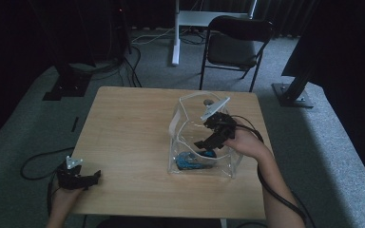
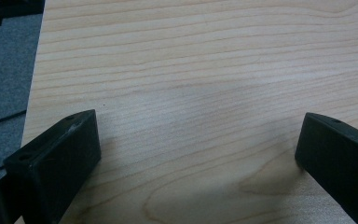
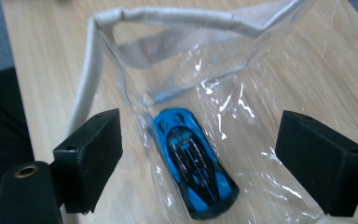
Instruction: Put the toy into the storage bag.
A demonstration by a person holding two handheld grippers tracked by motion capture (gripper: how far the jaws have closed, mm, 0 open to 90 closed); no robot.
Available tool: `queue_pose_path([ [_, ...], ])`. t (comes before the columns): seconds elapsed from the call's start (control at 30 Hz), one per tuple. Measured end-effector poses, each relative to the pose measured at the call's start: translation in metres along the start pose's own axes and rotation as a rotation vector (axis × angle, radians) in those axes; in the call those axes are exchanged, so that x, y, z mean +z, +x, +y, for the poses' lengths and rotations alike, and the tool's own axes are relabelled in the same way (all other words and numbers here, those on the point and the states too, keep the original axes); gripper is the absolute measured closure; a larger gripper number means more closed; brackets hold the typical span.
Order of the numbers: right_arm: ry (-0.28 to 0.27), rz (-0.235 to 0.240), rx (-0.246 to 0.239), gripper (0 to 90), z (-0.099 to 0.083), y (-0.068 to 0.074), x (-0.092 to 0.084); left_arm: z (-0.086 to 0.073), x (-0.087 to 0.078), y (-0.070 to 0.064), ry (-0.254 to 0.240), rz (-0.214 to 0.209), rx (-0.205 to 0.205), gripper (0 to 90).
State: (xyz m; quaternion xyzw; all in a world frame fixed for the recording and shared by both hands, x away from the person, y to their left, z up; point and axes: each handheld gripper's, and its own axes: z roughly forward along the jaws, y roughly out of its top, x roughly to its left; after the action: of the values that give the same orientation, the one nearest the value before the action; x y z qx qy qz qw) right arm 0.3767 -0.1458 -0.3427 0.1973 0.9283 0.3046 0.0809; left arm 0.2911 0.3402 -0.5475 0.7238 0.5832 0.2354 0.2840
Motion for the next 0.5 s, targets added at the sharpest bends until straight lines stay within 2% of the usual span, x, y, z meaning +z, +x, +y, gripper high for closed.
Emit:
queue_pose_path([
  [0.2, -0.053, -0.004, 0.007, 14.2, -0.004, 0.002, -0.007, 0.0, 0.0, 0.0, 0.0, 0.0, 0.0, 0.4],
  [0.27, -0.082, -0.009, -0.01, 14.6, -0.006, 0.006, -0.01, 0.0, 0.0, 0.0, 0.001, 0.0, 0.0, 0.4],
  [0.4, -0.151, 0.018, -0.012, 14.4, -0.01, 0.012, -0.014, 0.0, 0.0, 0.0, 0.001, 0.0, 0.0, 0.4],
  [0.5, -0.198, 0.019, -0.004, 14.3, -0.013, 0.017, -0.017, 0.0, 0.0, 0.0, 0.001, 0.0, 0.0, 0.4],
])
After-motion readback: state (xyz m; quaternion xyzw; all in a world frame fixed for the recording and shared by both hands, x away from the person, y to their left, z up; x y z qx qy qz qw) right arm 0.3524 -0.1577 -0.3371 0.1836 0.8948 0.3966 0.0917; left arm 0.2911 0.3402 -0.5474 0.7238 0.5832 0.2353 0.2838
